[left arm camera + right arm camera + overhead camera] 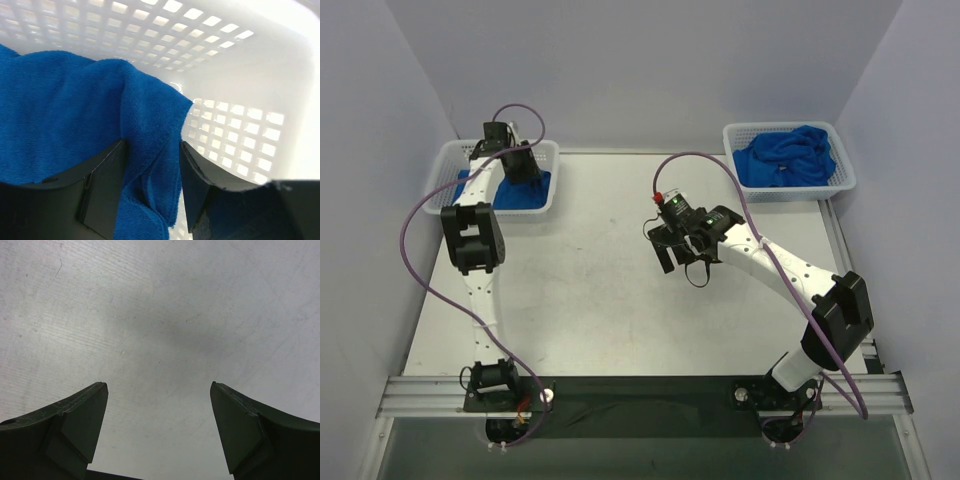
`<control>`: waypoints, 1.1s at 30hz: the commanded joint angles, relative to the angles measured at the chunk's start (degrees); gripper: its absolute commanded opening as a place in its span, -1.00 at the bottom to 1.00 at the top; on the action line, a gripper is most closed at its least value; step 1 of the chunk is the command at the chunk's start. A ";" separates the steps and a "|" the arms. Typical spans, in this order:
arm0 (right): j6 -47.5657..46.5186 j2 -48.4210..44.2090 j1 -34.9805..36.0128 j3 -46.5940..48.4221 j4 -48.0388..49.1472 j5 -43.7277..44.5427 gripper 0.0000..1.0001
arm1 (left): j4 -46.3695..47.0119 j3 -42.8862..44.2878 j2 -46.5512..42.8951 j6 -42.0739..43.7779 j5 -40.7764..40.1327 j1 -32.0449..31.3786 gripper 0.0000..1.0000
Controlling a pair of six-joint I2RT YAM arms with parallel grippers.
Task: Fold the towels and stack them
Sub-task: Neatly place the folded towel into the bin
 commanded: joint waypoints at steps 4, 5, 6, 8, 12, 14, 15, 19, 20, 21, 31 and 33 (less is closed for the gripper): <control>1.00 -1.21 -0.23 -0.09 -2.05 0.51 0.71 | 5.76 0.77 -1.59 -5.72 6.13 -0.29 0.12; 1.08 -1.38 -0.14 -0.10 -2.05 0.51 0.71 | 6.29 0.77 -1.33 -6.51 6.48 -0.21 0.12; 1.17 -1.47 -0.23 -0.27 -1.96 0.60 0.71 | 7.42 0.69 -1.24 -8.17 7.53 -0.29 0.12; 1.26 -1.73 -0.14 -0.36 -2.05 0.68 0.71 | 9.10 0.25 -0.89 -10.03 8.42 -0.29 0.12; 1.26 -2.08 -0.14 -0.89 -2.05 0.68 0.71 | 16.46 -1.68 -0.62 -16.78 9.91 -0.29 0.12; 1.35 -2.26 -0.23 -0.89 -2.05 0.77 0.71 | 19.81 -2.13 0.08 -19.25 11.67 -0.21 0.12; 1.26 -2.17 -0.23 -0.89 -2.05 0.77 0.71 | 20.44 -2.13 0.34 -20.92 12.11 -0.21 0.12; 1.35 -2.78 -0.23 -1.32 -2.05 1.21 0.71 | 21.67 -5.71 -3.85 -20.06 11.15 -0.21 0.13; 1.43 -2.96 -0.23 -1.67 -1.96 1.39 0.71 | 22.89 -7.38 -5.53 -19.27 8.97 -0.03 0.13; 1.52 -3.05 -0.23 -1.76 -2.04 1.47 0.71 | 23.25 -11.32 -7.20 -17.61 7.73 0.06 0.13; 1.26 -2.96 -0.23 -2.56 -1.78 1.74 0.71 | 20.88 -20.22 -16.78 -8.81 2.27 1.90 -0.10; 1.08 -2.88 -0.23 -2.64 -1.61 1.65 0.71 | 22.81 -21.54 -18.37 -8.63 2.88 1.82 -0.09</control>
